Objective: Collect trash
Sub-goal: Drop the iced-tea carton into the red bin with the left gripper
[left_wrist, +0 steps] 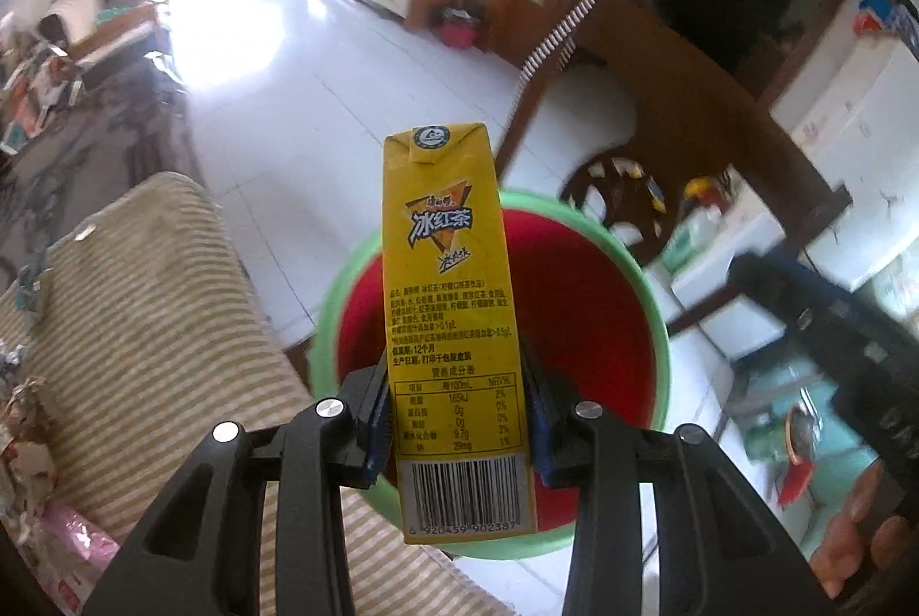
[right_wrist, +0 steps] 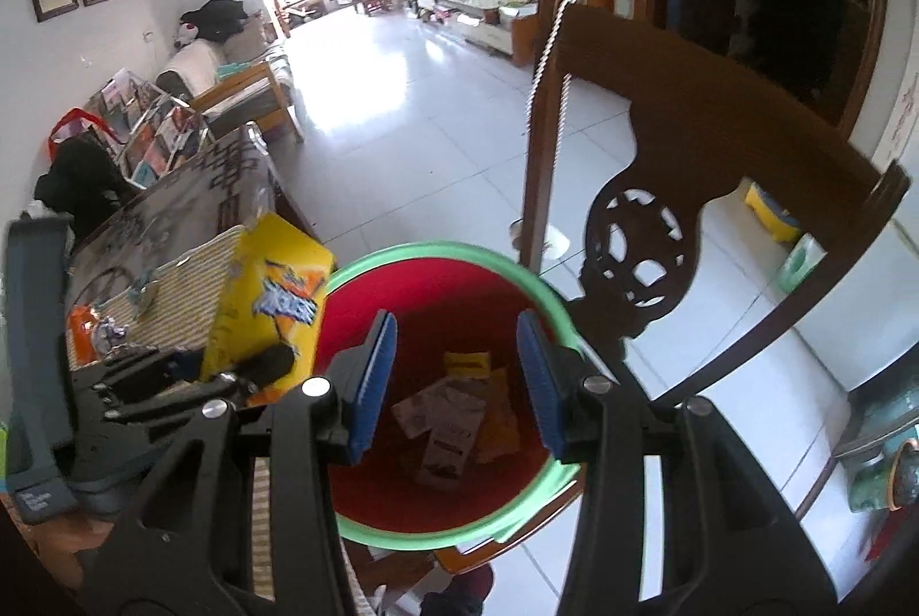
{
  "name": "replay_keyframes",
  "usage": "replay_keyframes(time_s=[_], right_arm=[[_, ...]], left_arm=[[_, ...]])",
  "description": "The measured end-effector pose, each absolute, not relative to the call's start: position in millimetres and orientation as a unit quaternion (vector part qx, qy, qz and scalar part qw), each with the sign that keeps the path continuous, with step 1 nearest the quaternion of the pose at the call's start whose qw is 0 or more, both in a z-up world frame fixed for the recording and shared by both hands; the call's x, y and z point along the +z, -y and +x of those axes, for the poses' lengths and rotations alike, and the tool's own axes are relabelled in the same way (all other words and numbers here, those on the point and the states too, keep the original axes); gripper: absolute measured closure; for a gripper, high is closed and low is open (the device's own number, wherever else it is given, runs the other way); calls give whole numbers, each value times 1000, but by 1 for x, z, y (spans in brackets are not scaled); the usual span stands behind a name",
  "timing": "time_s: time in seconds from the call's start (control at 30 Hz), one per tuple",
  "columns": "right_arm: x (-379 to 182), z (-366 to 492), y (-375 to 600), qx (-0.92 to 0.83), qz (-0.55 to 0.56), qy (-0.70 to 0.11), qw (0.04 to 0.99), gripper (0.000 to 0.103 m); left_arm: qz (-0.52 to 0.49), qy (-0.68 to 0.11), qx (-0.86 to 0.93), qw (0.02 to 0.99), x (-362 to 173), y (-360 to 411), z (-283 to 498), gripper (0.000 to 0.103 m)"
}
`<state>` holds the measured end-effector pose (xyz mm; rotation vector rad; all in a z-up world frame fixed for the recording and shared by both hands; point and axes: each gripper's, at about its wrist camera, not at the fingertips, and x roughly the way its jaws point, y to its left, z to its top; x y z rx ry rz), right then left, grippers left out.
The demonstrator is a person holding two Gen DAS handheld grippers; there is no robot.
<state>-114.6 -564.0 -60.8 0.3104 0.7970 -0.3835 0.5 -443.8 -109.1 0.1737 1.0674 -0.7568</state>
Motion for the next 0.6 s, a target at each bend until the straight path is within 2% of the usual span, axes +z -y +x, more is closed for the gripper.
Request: replay_keyframes(time_s=[0.07,0.1,0.17,0.47,0.53,0.6], right_arm=[[-56,-115,565,-194,141,-379,894,50],[-51,-117,562,-200,133,-372,897,48],[-44,-119,558,-208,121,-365,899,43],[-26,-111,525,-189,90,-348,914,31],[-23,-106,513,-178,84,-348,917,28],[-22,-102,501,-167,81,-348,919,24]], left_arm=[[94,-493,-346,793,-110,446,-3,52],[97,-482,-341,801,-108,444,-7,39],[95,-467,-338,812,-102,440,-10,37],[67,-429,-299,850,-68,386,-11,36],[55,-416,-282,863,-59,363,-11,29],[45,-402,-261,876,-50,339,-11,27]])
